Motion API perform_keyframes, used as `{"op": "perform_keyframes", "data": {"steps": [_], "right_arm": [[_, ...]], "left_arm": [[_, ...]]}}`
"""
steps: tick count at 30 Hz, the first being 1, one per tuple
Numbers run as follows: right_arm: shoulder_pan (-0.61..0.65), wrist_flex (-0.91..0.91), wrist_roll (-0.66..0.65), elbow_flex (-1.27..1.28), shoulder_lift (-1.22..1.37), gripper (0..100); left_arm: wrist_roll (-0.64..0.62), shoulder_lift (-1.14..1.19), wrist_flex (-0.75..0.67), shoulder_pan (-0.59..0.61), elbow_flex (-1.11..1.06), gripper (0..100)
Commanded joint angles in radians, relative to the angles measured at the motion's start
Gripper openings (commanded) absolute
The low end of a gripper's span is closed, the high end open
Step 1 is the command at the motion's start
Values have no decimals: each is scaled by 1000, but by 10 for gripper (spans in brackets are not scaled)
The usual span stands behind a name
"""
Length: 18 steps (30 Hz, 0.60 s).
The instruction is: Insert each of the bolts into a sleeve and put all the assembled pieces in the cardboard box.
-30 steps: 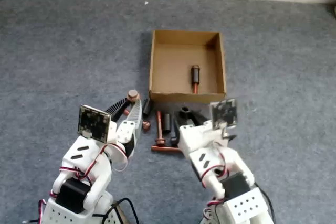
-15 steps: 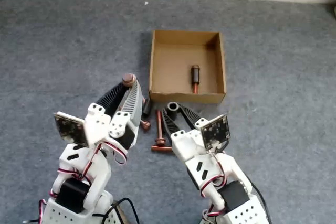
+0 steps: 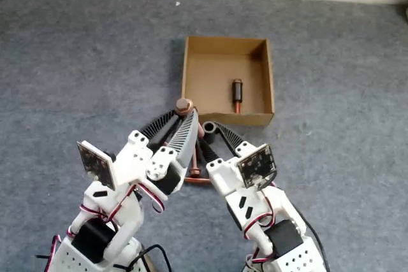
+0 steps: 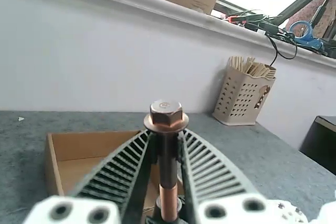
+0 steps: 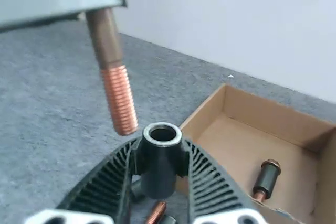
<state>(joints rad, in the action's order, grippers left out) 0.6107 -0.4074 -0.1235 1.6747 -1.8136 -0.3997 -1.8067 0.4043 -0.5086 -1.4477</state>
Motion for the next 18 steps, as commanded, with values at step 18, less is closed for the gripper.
{"op": "perform_keyframes", "data": {"steps": [18], "right_arm": [[67,33,-118,105,-22,5]], "left_arm": [[118,-8,-37,-12,-79,5]]}}
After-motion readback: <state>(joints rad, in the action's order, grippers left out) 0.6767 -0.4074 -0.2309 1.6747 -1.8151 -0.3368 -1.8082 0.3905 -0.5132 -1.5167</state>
